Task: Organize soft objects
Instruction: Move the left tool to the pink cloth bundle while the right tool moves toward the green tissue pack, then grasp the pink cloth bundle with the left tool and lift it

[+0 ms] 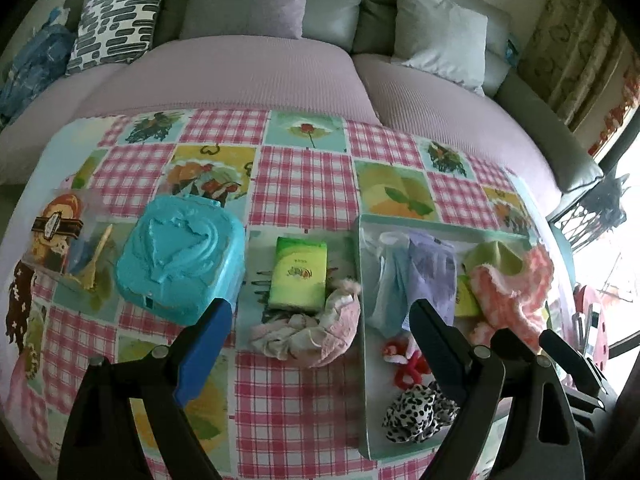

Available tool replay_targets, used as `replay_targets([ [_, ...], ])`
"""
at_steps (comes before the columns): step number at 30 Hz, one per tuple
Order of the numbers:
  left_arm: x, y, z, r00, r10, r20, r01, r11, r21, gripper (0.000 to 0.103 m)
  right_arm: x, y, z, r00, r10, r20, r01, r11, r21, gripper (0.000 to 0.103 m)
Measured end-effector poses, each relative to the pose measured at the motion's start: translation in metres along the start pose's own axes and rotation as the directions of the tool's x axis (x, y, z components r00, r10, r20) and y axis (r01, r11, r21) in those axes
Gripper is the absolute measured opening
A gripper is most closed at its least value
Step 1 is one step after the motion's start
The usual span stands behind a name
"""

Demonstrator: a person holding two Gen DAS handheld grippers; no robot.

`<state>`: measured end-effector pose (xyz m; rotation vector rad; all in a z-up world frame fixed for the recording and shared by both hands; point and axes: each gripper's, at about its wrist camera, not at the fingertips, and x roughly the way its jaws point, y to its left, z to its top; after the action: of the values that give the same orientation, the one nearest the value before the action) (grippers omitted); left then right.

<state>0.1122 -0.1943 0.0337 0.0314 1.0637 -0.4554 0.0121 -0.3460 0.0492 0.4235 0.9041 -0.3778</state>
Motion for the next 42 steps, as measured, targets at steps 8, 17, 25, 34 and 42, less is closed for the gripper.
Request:
replay_targets([
  [8, -0.012, 0.010, 0.003, 0.999, -0.019, 0.040, 0.019, 1.000, -0.002, 0.091, -0.005, 0.015, 0.021, 0.998, 0.051, 0.038, -0.051, 0.999, -0.005, 0.103],
  [17, -0.002, 0.009, -0.003, 0.999, -0.040, 0.004, 0.040, 0.999, 0.011, 0.091, 0.002, 0.016, 0.043, 0.996, 0.061, 0.059, -0.062, 0.998, 0.008, 0.103],
  [25, 0.010, -0.002, -0.011, 0.999, -0.022, -0.038, 0.024, 0.998, 0.054, 0.088, 0.028, 0.016, 0.028, 0.998, 0.062, -0.018, -0.062, 0.998, 0.021, 0.099],
  [34, 0.028, -0.015, -0.019, 0.994, -0.027, -0.104, 0.038, 0.995, 0.096, 0.070, 0.032, 0.011, 0.020, 0.997, 0.065, -0.047, -0.064, 0.998, 0.023, 0.098],
  [42, 0.054, -0.004, -0.024, 0.986, -0.005, -0.166, 0.015, 0.998, 0.057, 0.055, 0.043, 0.013, 0.013, 0.993, 0.072, -0.091, -0.070, 0.997, 0.025, 0.097],
])
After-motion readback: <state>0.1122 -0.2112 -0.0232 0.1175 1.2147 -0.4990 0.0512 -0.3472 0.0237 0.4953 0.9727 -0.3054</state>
